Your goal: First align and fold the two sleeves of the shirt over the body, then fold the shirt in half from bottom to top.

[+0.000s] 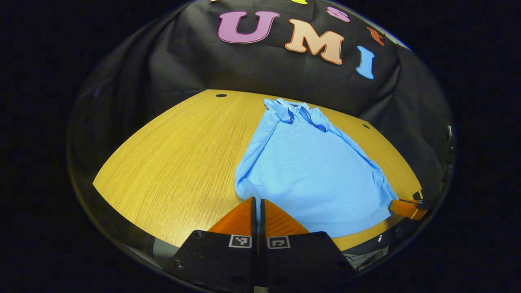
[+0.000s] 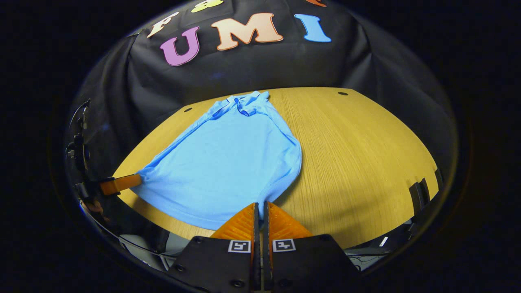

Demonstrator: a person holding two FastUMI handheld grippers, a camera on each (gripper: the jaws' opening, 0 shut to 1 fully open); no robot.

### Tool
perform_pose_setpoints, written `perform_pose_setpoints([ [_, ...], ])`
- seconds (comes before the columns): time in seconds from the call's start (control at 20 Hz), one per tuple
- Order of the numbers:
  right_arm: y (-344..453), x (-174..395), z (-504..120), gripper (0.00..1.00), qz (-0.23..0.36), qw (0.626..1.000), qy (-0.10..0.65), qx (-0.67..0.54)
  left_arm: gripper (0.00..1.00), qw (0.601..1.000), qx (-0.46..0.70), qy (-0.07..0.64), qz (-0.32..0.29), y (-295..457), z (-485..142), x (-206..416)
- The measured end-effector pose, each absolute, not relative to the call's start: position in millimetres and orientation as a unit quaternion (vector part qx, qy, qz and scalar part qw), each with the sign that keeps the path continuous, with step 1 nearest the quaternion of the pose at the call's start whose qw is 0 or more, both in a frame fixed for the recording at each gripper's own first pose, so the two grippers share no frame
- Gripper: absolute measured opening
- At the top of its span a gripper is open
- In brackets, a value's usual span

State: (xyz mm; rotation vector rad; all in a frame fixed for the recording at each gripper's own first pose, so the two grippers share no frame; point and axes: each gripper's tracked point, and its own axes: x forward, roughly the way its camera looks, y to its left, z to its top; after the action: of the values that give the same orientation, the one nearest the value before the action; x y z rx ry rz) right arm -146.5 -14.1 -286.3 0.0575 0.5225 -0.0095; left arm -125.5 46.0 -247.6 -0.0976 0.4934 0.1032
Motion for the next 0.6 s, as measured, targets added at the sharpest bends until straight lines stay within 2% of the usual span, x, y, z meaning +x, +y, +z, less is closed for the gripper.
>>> perform_pose_setpoints([
  [0.55,-15,-65,-202,0.05,-0.008,0.984,0.178,0.028,0.00,0.985,-0.037,0.166,0.018,40,-161,-44],
  [0.6,-16,-53,-197,0.02,-0.007,0.984,0.176,0.028,0.00,0.986,-0.036,0.160,0.018,39,-153,-33],
])
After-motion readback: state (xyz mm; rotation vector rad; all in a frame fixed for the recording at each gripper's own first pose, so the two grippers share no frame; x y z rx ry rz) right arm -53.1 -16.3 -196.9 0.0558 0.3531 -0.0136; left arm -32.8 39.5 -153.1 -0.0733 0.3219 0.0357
